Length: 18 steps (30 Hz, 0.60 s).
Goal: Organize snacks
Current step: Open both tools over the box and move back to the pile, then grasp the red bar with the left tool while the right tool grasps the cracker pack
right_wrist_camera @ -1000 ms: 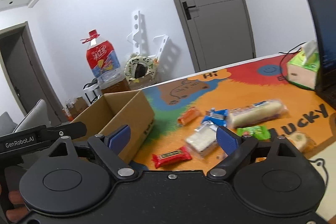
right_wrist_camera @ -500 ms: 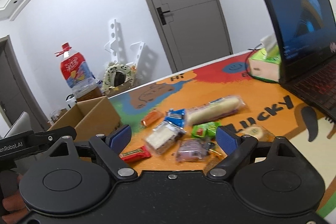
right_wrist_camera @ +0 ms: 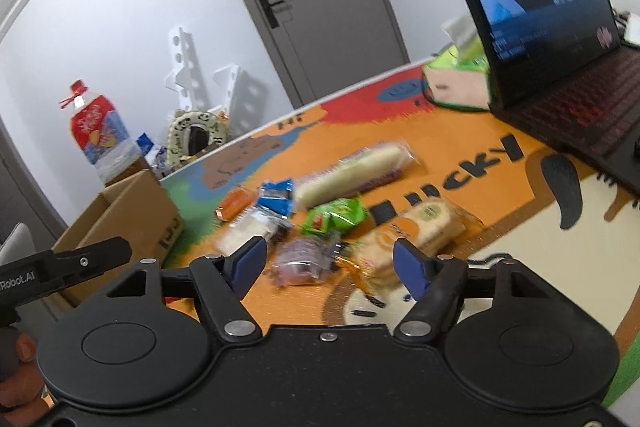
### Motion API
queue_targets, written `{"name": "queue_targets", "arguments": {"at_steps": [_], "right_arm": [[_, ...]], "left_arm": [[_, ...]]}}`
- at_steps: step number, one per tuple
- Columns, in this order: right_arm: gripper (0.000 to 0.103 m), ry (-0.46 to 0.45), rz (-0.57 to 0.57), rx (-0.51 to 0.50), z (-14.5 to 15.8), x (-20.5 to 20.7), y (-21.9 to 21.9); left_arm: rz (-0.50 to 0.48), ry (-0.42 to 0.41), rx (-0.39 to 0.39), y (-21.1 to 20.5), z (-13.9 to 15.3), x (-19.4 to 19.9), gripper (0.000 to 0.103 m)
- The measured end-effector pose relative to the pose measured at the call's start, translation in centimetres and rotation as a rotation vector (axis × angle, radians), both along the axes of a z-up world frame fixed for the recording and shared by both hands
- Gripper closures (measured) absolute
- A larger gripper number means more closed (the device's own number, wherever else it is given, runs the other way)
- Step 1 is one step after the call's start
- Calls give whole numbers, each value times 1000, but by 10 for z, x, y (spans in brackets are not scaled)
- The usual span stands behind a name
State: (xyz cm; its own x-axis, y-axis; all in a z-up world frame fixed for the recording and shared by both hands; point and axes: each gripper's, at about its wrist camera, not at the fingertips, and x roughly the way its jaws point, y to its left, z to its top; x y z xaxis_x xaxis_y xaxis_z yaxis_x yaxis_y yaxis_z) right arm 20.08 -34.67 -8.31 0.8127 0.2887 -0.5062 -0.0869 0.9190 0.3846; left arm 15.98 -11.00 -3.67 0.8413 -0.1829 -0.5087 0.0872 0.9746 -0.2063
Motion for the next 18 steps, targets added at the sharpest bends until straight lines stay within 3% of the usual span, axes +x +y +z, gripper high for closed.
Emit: {"name": "queue_targets", "arguments": {"at_steps": [18], "right_arm": [[33, 59, -87, -40, -29, 45, -8]], "left_arm": [[32, 99, 39, -5, -40, 55, 45]]}}
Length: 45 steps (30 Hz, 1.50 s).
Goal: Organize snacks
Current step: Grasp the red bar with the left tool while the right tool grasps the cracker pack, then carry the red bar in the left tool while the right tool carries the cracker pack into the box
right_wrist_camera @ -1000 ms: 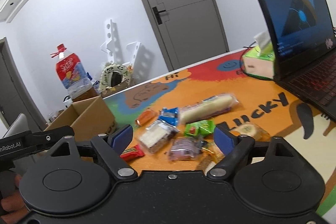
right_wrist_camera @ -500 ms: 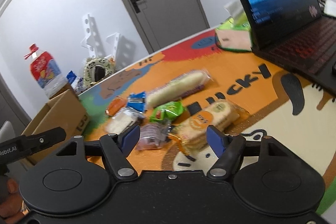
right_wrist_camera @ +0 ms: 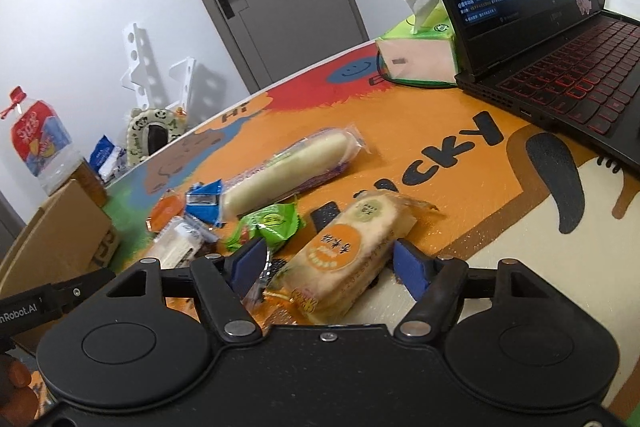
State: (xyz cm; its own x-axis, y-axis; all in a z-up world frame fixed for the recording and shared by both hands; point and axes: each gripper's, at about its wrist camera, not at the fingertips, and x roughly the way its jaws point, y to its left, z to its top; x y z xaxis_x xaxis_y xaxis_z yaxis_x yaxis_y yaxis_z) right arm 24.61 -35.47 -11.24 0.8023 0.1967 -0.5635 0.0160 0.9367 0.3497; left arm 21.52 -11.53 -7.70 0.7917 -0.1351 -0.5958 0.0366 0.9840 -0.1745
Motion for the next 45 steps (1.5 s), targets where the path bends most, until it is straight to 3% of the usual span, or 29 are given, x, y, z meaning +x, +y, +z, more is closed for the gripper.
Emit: {"name": "queue_targets", "arguments": {"at_steps": [10, 14, 19, 22, 24, 33, 35, 38, 45], "right_arm": [[44, 6, 12, -89, 0, 5, 12], [48, 11, 21, -113, 1, 2, 14], [63, 8, 19, -157, 0, -6, 16], [66, 9, 27, -155, 1, -11, 13], [67, 11, 33, -152, 2, -15, 12], [63, 3, 42, -210, 1, -19, 21], [67, -3, 42, -225, 0, -19, 22], [68, 0, 49, -167, 2, -21, 16], [68, -56, 42, -140, 21, -38, 16]], "left_arm": [[18, 35, 9, 5, -15, 11, 50], [-3, 61, -2, 5, -21, 8, 59], [-17, 62, 20, 0, -22, 2, 69], [-22, 56, 32, -3, -23, -2, 76], [-27, 56, 31, -4, -23, -6, 81], [-44, 45, 75, -13, -24, -20, 82], [-43, 51, 58, -11, -22, -22, 84], [-35, 43, 48, -9, -18, -27, 84], [-33, -10, 25, -4, 1, -42, 84]]}}
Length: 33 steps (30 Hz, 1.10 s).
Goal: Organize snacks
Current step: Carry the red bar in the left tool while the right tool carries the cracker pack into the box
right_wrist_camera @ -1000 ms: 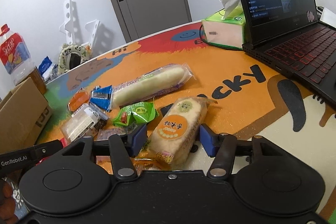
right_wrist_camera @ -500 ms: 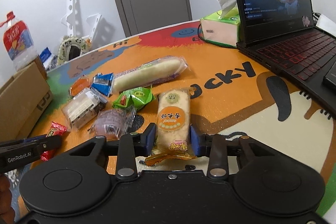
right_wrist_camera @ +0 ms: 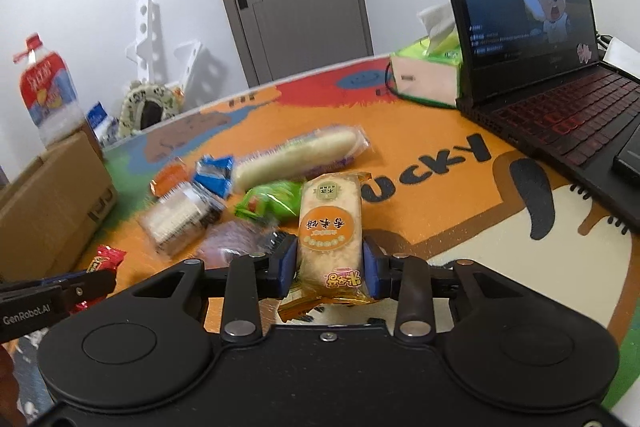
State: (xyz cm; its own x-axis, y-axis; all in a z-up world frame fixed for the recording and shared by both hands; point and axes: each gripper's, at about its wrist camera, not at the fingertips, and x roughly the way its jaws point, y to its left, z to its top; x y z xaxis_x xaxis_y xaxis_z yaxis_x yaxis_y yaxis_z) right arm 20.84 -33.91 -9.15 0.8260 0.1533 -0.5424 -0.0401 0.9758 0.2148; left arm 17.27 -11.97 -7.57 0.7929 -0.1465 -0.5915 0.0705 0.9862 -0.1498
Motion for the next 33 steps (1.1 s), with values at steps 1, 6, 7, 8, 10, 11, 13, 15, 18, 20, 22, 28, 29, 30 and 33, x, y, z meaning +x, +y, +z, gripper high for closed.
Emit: {"name": "queue_targets", "arguments": {"at_steps": [1, 6, 7, 8, 10, 11, 13, 15, 18, 20, 22, 28, 29, 30, 33], "right_arm": [[68, -10, 3, -2, 4, -2, 1], [68, -52, 35, 11, 20, -8, 12], [68, -58, 40, 12, 23, -8, 15], [68, -64, 46, 14, 25, -8, 18], [68, -74, 59, 17, 29, -8, 24], [68, -81, 68, 17, 31, -7, 28], [68, -94, 86, 15, 36, -7, 37], [68, -110, 102, 13, 42, -8, 45], [68, -132, 127, 17, 50, -10, 58], [68, -145, 145, 23, 55, -9, 67], [68, -157, 162, 26, 58, -9, 75], [68, -184, 218, 31, 69, -4, 98], [68, -189, 226, 31, 70, -3, 103], [68, -193, 235, 31, 72, -2, 107], [68, -203, 263, 33, 77, 1, 120]], "left_arm": [[1, -11, -3, 1, 4, -2, 84], [11, -61, -21, 8, 23, -11, 84], [13, -70, -23, 10, 27, -12, 84], [16, -80, -26, 12, 31, -13, 84], [23, -96, -29, 17, 37, -16, 84], [26, -103, -31, 20, 40, -17, 84], [31, -122, -38, 28, 48, -18, 84], [43, -153, -45, 38, 56, -21, 84], [67, -182, -46, 52, 67, -23, 84], [87, -196, -44, 61, 72, -23, 84], [103, -206, -40, 69, 76, -25, 84], [153, -229, -9, 91, 85, -26, 84], [158, -233, 1, 95, 87, -25, 84], [164, -237, 8, 98, 88, -25, 84], [188, -243, 23, 111, 92, -24, 84]]}}
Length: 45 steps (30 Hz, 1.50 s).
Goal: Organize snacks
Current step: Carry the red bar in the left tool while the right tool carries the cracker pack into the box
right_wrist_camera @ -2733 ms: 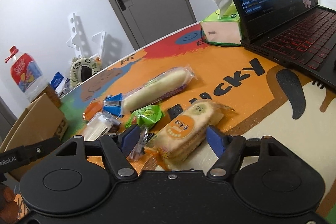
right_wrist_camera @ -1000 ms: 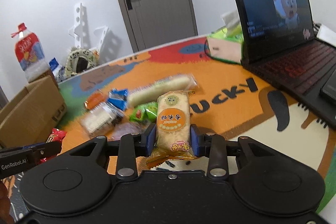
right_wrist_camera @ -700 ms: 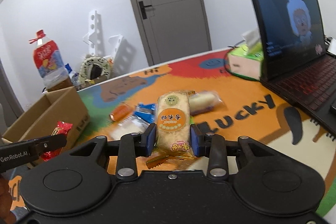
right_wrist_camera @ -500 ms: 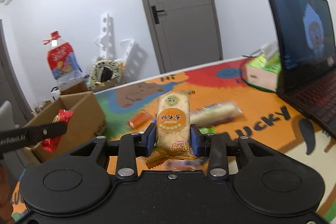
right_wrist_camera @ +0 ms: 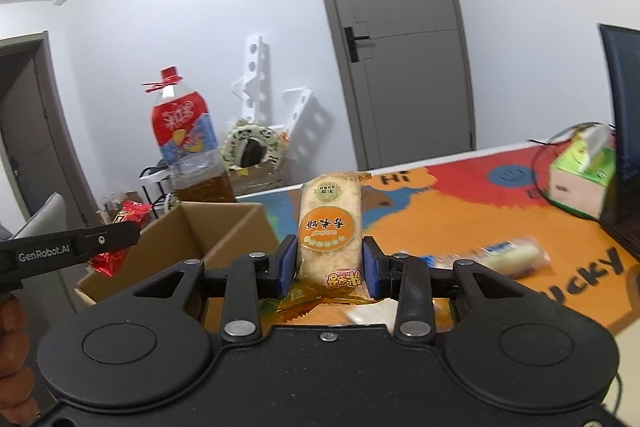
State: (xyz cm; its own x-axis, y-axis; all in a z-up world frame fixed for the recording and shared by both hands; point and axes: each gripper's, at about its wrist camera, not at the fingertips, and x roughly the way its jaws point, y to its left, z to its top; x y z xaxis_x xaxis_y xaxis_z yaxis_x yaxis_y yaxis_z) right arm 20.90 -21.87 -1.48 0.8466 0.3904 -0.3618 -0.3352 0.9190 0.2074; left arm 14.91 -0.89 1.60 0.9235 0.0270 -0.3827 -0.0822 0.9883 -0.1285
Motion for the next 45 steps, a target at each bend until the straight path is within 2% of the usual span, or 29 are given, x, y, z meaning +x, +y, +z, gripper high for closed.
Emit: {"name": "queue_targets", "arguments": {"at_steps": [6, 13, 15, 22, 28, 30, 33, 39, 45], "right_arm": [[68, -12, 65, -1, 8, 8, 26], [68, -11, 110, -2, 13, 15, 52], [68, -12, 124, -6, 14, 17, 60], [68, -9, 169, -7, 15, 18, 84], [68, -4, 209, 7, 14, 21, 107], [67, -41, 226, -1, 13, 19, 115], [40, -21, 212, -6, 10, 19, 117], [39, 17, 194, -2, 7, 15, 107], [17, 17, 144, -4, 8, 8, 89]], "left_arm": [[40, 13, 15, 22, -1, 9, 84], [59, 49, -4, 39, -10, 19, 83], [79, 57, -2, 45, -12, 20, 79], [123, 65, -42, 68, -11, 11, 76], [165, 66, -56, 85, -10, -3, 67], [182, 68, -60, 90, -10, -8, 59], [204, 72, -61, 97, -10, -13, 46], [218, 59, -71, 99, -10, -19, 30], [185, 51, -80, 87, -11, -23, 20]]}}
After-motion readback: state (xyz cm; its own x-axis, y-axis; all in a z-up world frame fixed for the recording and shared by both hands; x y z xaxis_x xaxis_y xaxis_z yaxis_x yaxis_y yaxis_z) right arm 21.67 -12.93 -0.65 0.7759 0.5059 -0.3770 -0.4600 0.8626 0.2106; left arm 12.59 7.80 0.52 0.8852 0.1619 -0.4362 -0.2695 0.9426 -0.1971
